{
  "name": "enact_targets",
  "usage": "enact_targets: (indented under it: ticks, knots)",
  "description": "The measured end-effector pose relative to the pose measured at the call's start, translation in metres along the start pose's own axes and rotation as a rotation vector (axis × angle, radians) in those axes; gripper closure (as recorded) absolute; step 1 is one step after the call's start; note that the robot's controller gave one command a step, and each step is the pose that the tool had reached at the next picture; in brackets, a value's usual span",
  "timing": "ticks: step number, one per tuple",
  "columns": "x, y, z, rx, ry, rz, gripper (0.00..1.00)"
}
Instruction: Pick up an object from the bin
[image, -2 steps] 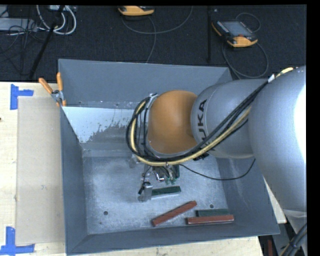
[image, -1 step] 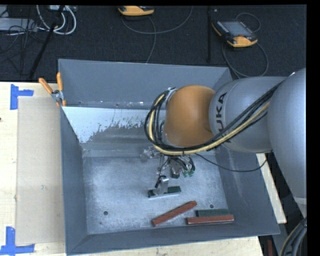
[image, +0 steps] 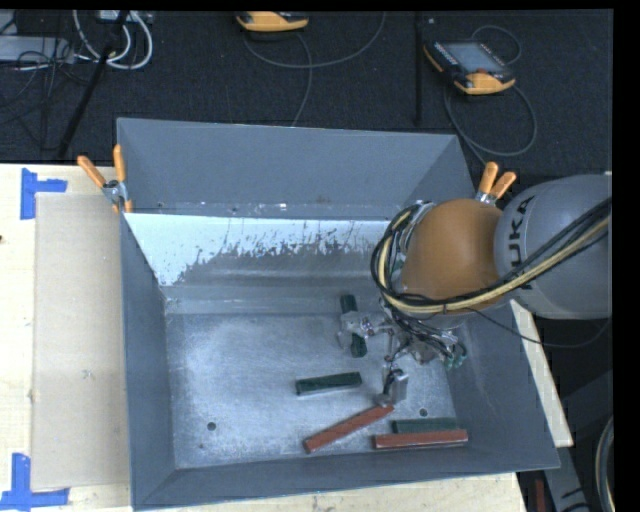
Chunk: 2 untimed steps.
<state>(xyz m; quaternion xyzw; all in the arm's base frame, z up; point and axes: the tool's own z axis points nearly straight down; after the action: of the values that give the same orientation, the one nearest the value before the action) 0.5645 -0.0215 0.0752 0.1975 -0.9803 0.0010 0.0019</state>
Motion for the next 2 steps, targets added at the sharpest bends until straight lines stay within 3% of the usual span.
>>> enact_targets:
  ticks: [1, 2]
  knots:
    - [-0.0064, 0.0521, 0.0046, -0.001, -0.004, -0.112, 0.0]
    - [-0.0063, 0.0513, 0.0048, -0.002, -0.006, -0.107, 1.0]
